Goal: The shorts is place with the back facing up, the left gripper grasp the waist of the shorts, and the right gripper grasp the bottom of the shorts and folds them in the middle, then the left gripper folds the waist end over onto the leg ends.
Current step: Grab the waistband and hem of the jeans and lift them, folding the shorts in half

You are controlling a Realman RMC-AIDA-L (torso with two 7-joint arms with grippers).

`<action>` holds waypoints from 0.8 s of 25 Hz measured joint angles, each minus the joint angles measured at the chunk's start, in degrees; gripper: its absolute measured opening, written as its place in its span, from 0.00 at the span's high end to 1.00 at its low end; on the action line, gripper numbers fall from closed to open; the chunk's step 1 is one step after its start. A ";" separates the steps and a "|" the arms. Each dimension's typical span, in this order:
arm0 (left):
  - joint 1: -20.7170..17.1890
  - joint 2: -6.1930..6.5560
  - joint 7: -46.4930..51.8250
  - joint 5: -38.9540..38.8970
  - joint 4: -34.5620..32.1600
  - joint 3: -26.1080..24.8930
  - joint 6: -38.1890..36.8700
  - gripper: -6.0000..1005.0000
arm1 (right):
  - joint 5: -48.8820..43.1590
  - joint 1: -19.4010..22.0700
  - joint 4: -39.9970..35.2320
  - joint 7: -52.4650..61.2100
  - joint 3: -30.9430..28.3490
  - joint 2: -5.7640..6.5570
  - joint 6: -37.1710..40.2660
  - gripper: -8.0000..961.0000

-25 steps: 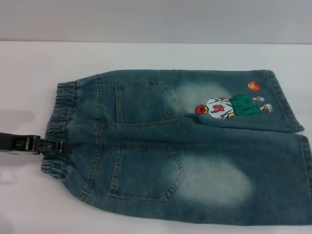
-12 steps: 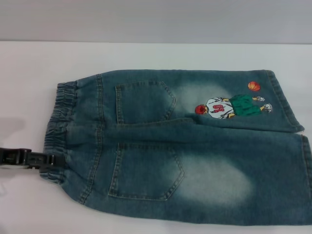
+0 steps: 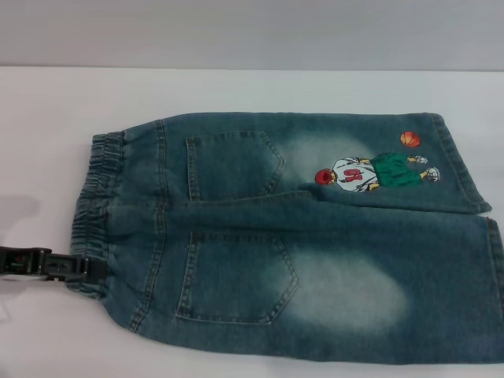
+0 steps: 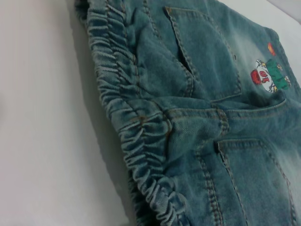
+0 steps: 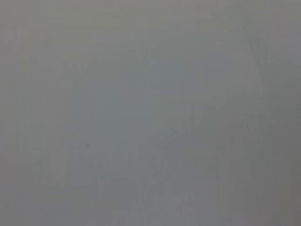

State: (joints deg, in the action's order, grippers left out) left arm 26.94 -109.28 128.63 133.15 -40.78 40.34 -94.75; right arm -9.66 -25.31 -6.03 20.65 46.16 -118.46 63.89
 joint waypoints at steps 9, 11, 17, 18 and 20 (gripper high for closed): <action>-0.06 0.19 -0.19 0.00 -0.06 0.00 -0.61 0.21 | 0.00 -0.23 -0.32 -0.02 0.12 -0.01 -0.77 0.41; -0.12 0.22 -0.12 -0.05 -0.33 0.00 -0.62 0.21 | 0.00 -0.31 -0.32 -0.03 0.15 -0.01 -1.15 0.41; -0.23 0.21 -0.17 0.00 -0.75 0.01 -0.26 0.43 | 0.00 -0.36 -0.31 -0.06 0.00 -0.01 -1.40 0.41; -0.22 0.17 -0.21 0.01 -0.86 0.00 -0.25 0.47 | 0.00 -0.36 -0.30 -0.06 -0.02 -0.01 -1.40 0.41; -0.22 0.00 -0.33 0.03 -1.14 0.00 -0.18 0.55 | 0.00 -0.35 -0.30 -0.07 -0.10 -0.01 -1.40 0.41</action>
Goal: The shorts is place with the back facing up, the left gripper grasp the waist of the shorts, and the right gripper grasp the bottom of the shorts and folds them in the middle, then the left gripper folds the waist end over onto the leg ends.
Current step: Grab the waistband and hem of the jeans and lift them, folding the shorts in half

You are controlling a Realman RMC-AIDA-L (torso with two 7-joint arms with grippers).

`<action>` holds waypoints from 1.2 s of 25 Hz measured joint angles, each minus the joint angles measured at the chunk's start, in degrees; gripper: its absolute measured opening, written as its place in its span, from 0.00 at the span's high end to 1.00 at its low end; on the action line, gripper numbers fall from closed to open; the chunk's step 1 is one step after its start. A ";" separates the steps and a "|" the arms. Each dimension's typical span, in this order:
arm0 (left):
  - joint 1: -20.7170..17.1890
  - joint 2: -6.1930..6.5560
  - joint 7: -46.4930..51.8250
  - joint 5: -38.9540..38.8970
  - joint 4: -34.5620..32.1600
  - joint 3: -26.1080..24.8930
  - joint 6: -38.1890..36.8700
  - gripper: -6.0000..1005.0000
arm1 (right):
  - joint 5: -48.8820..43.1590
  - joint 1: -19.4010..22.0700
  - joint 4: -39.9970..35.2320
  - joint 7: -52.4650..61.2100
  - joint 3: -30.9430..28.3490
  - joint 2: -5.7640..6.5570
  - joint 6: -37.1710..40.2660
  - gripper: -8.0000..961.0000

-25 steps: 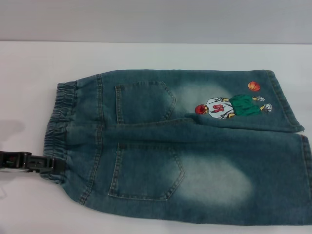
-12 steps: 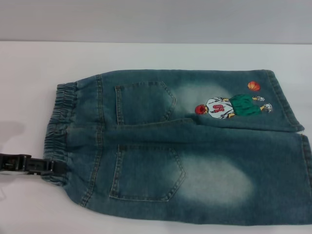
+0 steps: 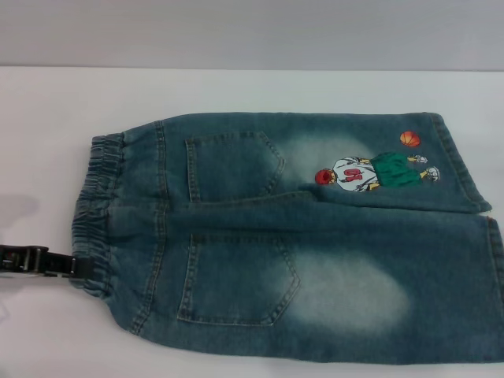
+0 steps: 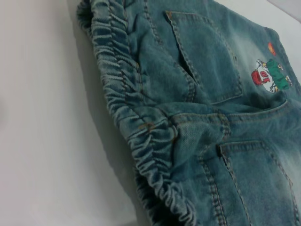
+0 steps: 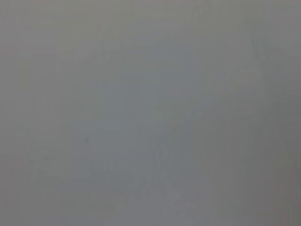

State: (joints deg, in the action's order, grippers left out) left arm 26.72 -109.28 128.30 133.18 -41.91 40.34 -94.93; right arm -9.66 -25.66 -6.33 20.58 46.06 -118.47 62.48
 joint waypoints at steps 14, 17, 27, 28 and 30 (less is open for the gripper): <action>0.21 -0.54 0.05 -0.24 -1.16 -1.32 1.41 0.89 | 0.02 0.00 -0.03 -0.02 -0.22 0.00 0.00 0.41; 0.22 -0.57 0.02 -0.25 -1.23 -1.84 1.61 0.94 | 0.08 0.00 -0.12 -0.02 -0.22 0.00 -0.05 0.41; 0.57 -0.89 -0.20 -0.08 -1.24 -1.90 2.45 0.96 | -10.01 0.82 -5.75 18.51 4.21 1.63 -3.21 0.41; 0.57 -1.01 -0.24 -0.06 -1.24 -1.88 2.62 0.96 | -13.06 1.06 -6.73 23.35 4.33 2.29 -3.04 0.41; 0.57 -1.16 -0.29 -0.11 -1.24 -1.96 2.64 0.96 | -20.09 1.62 -9.07 32.96 4.51 3.65 -2.27 0.41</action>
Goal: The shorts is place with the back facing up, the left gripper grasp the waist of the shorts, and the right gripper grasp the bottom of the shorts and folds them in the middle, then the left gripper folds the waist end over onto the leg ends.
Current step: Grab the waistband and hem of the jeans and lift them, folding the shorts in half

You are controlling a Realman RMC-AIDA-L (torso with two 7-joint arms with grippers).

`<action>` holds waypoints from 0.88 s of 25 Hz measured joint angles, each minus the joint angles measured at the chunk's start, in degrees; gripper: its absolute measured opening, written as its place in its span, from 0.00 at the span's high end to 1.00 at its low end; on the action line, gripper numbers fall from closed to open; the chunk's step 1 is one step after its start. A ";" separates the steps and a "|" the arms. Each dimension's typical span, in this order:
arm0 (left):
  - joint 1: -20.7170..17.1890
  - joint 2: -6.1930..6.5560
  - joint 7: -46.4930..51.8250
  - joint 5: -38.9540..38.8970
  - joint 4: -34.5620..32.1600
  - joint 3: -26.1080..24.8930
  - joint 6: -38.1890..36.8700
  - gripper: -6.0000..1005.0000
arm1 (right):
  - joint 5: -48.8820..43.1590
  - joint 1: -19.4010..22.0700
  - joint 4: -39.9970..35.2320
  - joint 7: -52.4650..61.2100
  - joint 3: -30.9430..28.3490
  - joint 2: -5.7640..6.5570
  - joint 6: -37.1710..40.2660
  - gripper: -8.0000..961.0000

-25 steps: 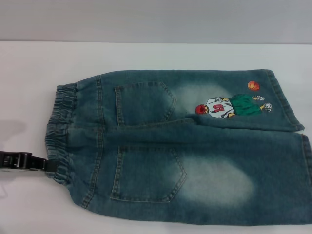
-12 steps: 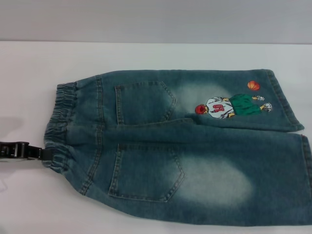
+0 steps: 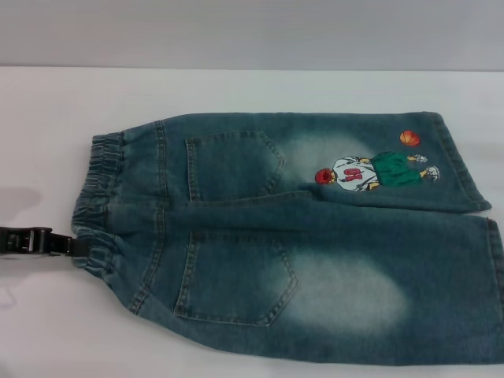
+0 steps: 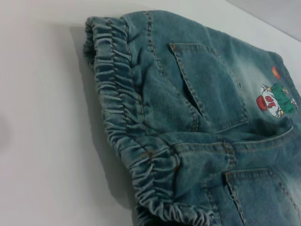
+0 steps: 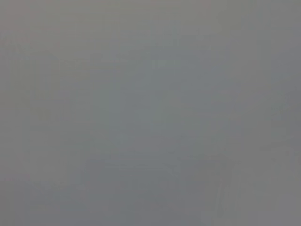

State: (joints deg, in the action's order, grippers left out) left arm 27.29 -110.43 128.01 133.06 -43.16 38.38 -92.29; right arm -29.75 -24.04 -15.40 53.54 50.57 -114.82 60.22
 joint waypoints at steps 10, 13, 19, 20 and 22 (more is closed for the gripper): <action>-0.10 -0.53 -0.05 -0.21 -1.07 -0.06 0.60 0.96 | -39.27 -1.17 -12.70 37.57 -4.69 7.90 20.81 0.41; -0.12 -0.70 -0.05 -0.22 -1.49 -0.06 0.61 0.96 | -53.08 -3.94 -14.43 44.20 -10.15 9.91 30.10 0.41; -0.10 -0.59 -0.05 -0.21 -1.54 -0.07 0.50 0.96 | -74.35 -9.22 -16.45 49.45 -14.35 12.49 41.99 0.41; -0.08 -0.37 -0.05 -0.22 -1.55 -0.07 0.37 0.96 | -77.74 -9.73 -17.22 49.35 -14.38 12.57 43.67 0.41; -0.03 -0.33 -0.05 -0.22 -1.56 -0.06 0.46 0.96 | -82.08 -10.00 -18.61 48.22 -14.43 12.47 45.87 0.41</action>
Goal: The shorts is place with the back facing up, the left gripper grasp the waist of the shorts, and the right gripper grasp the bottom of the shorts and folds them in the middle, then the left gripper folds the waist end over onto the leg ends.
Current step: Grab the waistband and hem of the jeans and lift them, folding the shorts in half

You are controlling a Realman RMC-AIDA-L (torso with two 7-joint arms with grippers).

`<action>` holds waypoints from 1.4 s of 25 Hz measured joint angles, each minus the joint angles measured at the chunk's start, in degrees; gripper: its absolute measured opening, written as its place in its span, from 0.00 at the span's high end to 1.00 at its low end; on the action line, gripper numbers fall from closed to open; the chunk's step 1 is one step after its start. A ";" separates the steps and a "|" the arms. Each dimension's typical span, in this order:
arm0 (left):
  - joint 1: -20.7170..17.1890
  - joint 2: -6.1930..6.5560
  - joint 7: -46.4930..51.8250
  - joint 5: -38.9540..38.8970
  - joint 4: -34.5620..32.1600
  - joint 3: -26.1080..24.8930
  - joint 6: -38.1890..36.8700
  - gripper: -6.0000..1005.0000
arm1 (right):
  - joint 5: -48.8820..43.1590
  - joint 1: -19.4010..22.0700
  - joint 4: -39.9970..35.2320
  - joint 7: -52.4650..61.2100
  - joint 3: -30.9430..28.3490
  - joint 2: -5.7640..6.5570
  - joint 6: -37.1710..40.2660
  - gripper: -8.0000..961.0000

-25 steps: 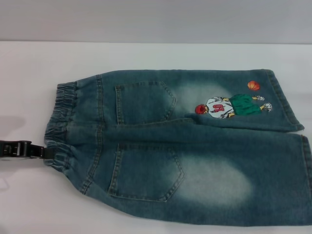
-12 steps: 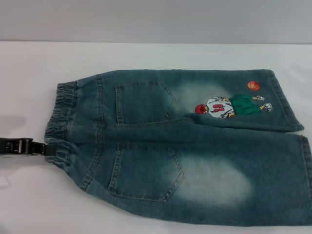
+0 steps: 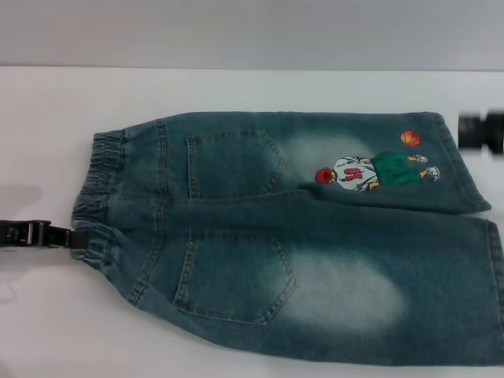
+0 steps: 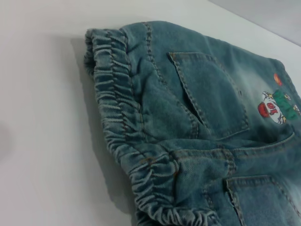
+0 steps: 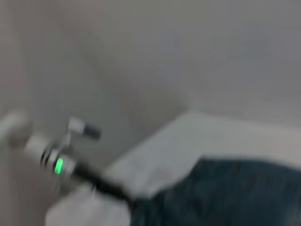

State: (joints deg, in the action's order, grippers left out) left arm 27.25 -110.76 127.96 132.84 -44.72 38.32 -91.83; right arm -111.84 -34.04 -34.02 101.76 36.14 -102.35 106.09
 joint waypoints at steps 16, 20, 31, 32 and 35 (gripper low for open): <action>0.48 0.07 -0.07 -0.04 -0.41 0.01 -0.04 0.96 | -21.85 1.29 -3.58 -6.33 -1.03 0.34 12.73 0.41; 0.60 0.02 0.07 -0.04 -0.47 0.00 -0.17 0.96 | -27.19 0.99 -3.70 -6.07 -1.05 0.47 12.61 0.41; 0.79 -0.43 0.57 -0.04 -0.22 0.00 -0.05 0.96 | -37.35 0.27 -4.18 -3.25 -0.59 0.64 8.28 0.41; 0.79 -0.46 0.63 -0.04 -0.18 0.00 -0.03 0.96 | -39.36 0.08 -4.28 -2.91 -0.40 0.49 7.80 0.41; 0.79 -0.52 0.76 -0.04 -0.13 0.00 0.06 0.96 | -40.37 0.01 -4.35 -2.82 -0.14 0.34 7.69 0.41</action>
State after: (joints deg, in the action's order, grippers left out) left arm 28.05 -111.28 128.72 132.80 -44.85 38.32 -91.77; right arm -152.20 -34.03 -38.37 98.94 36.00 -102.01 113.78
